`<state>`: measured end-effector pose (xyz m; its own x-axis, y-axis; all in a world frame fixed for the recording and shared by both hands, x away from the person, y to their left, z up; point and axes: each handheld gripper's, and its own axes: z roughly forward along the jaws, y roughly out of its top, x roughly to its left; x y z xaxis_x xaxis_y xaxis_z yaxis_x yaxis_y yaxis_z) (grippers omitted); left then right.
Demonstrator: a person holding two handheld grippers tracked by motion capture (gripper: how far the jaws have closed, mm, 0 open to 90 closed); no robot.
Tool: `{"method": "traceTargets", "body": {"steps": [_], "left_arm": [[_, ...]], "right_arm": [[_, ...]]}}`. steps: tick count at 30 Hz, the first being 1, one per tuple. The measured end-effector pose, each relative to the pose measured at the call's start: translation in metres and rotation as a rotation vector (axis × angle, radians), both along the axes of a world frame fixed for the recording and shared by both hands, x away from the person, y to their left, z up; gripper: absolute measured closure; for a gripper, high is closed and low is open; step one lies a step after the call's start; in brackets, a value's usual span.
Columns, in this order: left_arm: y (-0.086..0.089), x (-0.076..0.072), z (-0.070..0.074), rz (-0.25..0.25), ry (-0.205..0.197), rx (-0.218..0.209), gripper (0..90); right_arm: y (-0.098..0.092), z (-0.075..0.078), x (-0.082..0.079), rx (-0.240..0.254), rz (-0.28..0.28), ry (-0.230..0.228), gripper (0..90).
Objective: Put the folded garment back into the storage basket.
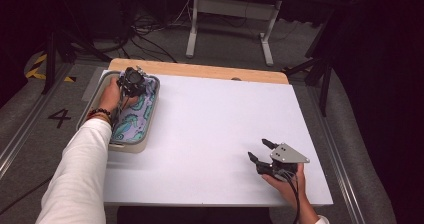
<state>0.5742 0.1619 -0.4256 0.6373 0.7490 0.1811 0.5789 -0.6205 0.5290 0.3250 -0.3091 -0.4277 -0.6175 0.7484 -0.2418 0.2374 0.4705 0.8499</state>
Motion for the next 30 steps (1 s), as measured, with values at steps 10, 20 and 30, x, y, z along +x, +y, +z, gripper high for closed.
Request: {"method": "traceTargets", "body": {"steps": [10,20,30], "left_arm": [[0.004,-0.002,0.004,0.029,-0.030,-0.042,88.7],[0.012,-0.013,0.022,0.049,-0.106,-0.105,88.2],[0.018,-0.025,0.027,0.063,-0.131,-0.135,86.5]], "right_arm": [[0.000,-0.001,0.000,0.009,0.005,0.007,32.3],[0.000,0.004,-0.002,0.019,0.009,-0.014,31.8],[0.002,0.005,-0.002,0.031,0.025,-0.023,30.3]]}}
